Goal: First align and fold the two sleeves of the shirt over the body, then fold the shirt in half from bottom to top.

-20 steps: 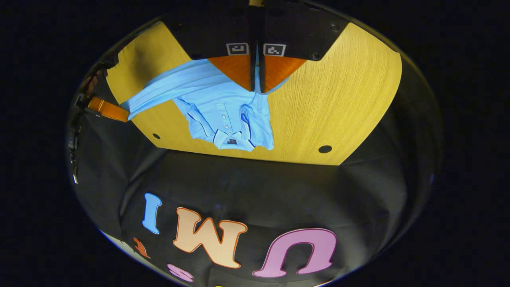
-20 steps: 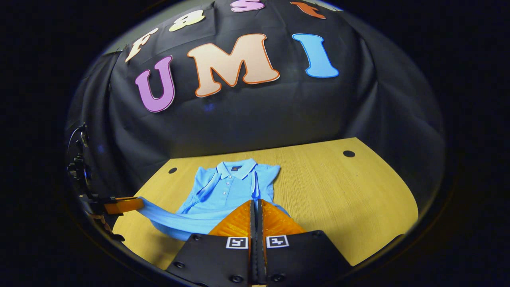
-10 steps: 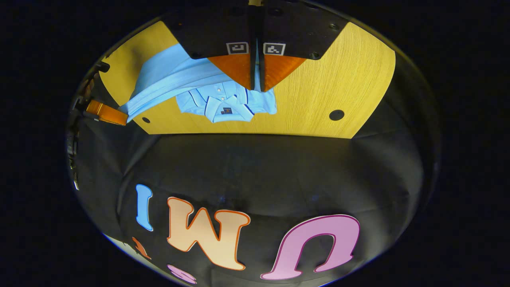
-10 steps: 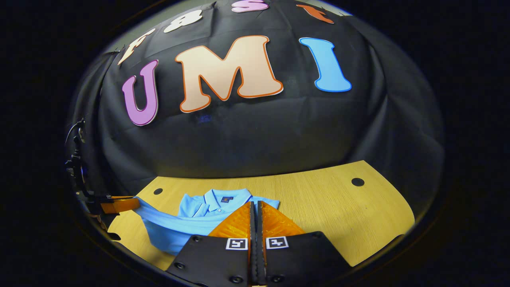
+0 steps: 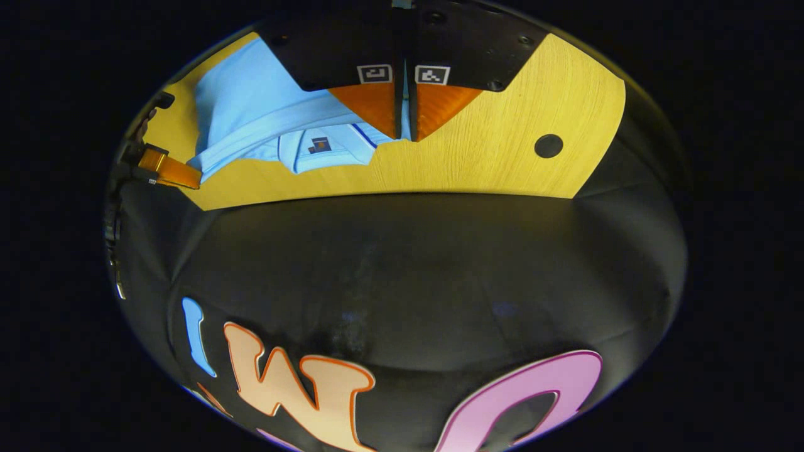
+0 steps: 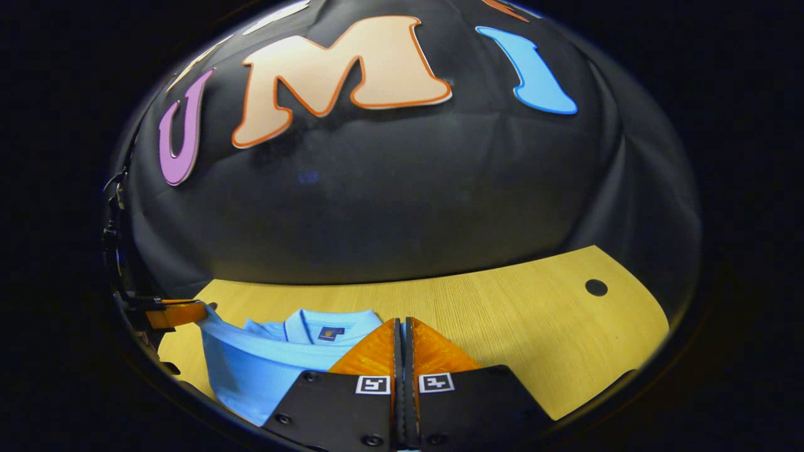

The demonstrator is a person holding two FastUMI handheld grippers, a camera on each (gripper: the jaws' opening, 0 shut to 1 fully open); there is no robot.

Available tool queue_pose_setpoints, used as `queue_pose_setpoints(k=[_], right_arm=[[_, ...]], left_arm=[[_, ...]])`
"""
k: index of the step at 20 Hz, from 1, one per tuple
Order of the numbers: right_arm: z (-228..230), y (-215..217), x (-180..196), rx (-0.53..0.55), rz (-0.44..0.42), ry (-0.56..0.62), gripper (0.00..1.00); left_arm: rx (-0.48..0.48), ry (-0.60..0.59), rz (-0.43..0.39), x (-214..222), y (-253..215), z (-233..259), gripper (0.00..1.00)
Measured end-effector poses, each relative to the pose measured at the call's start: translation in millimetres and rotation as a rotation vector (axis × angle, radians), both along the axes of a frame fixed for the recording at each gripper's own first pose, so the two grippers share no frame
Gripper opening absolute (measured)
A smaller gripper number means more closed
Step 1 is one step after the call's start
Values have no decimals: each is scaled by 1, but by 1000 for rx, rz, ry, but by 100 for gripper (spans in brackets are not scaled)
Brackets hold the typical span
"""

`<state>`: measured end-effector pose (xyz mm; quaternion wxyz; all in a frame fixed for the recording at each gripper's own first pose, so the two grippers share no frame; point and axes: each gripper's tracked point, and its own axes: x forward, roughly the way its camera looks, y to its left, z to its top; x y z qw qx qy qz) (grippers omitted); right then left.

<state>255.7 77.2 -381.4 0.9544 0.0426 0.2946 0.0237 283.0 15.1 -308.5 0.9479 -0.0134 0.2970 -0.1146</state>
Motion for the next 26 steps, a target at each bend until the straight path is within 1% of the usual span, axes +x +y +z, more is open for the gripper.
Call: queue_pose_setpoints(k=[1,2,3,4,7,8,9,11,12,13,14,15,16,17,20,21,22,25,26], right_arm=[[-12,-2,4,-1,-15,13,2],[-22,-5,6,-3,-30,31,0],[-34,-7,7,-5,-45,46,0],[-42,-9,8,-8,-59,59,2],[-51,-5,6,4,-68,81,2],[-48,-3,5,3,-60,80,24],[-42,-2,3,-9,-46,61,43],[-19,1,-1,-39,-10,14,81],[-4,2,-5,-52,2,-17,100],[10,3,-11,-64,9,-44,98],[26,5,-18,-66,15,-70,97],[41,9,-26,-62,21,-100,92],[57,10,-35,-60,26,-134,93],[76,12,-47,-63,35,-167,98],[130,11,-84,-96,58,-271,97],[144,12,-98,-97,65,-295,93],[157,13,-111,-92,70,-315,97],[188,11,-145,-62,69,-337,97],[202,10,-151,-47,65,-337,97]], left_arm=[[4,13,-2,5,-3,-11,0],[5,23,2,9,-5,-23,0],[-1,33,7,13,-7,-33,0],[-7,35,13,15,-8,-41,0],[-1,37,44,21,-3,-58,0],[-6,45,40,21,-4,-60,7],[-22,50,32,16,-5,-55,17],[-38,4,43,6,-2,-33,69],[-31,-29,58,9,3,-20,95],[-27,-56,67,4,5,-7,94],[-23,-83,71,-4,8,7,96],[-24,-108,76,-13,9,23,96],[-28,-138,79,-22,8,38,96],[-35,-168,86,-34,9,56,96],[-69,-239,89,-73,8,100,96],[-71,-264,92,-85,10,113,96],[-71,-286,93,-97,11,126,96],[-67,-345,106,-135,15,158,95],[-70,-361,109,-148,15,169,95]])
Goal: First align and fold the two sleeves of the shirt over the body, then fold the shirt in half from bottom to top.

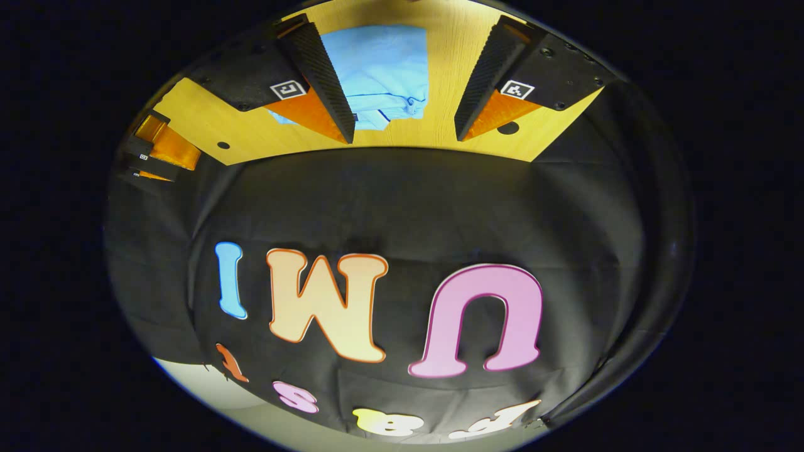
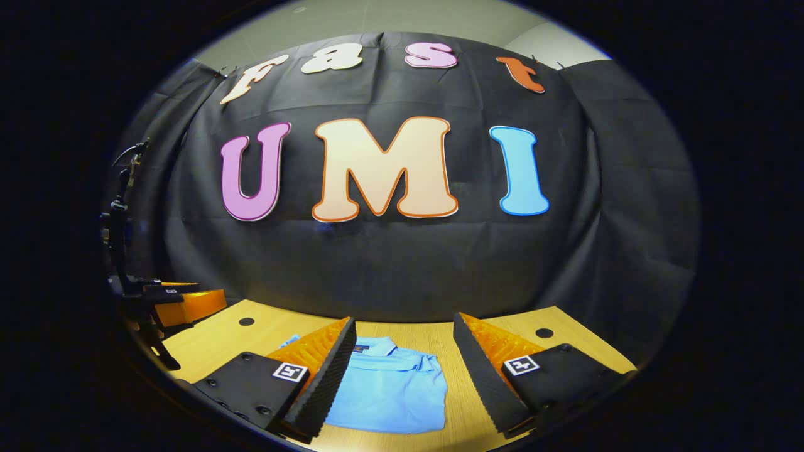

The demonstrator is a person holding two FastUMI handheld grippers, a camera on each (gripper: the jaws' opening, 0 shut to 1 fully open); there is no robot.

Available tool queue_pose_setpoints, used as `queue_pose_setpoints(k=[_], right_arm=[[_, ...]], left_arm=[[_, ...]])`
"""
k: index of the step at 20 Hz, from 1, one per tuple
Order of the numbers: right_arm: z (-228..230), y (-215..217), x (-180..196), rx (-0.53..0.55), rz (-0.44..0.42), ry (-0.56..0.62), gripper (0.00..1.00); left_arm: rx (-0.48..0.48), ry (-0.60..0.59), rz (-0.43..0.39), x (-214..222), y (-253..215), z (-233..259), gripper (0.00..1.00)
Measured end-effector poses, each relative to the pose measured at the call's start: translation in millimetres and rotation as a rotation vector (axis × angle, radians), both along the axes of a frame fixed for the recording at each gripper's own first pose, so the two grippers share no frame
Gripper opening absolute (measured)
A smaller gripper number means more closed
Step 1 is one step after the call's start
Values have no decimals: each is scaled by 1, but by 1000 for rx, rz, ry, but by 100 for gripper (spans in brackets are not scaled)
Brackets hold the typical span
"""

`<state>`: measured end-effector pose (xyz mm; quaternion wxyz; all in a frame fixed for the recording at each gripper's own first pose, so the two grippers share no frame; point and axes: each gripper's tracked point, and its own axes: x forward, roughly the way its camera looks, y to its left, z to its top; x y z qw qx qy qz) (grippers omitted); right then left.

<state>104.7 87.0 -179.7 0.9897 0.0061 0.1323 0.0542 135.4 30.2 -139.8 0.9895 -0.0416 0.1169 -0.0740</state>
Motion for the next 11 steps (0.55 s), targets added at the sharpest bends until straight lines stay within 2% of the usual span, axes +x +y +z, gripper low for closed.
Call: queue_pose_setpoints(k=[3,6,11], right_arm=[[27,-8,-40,8,-13,-22,97],[49,-11,-79,-19,11,-62,97],[50,-7,-119,23,37,-28,97]], left_arm=[[7,-32,8,-44,3,23,95],[22,-79,25,-85,5,43,95],[39,-81,44,-133,8,56,95]])
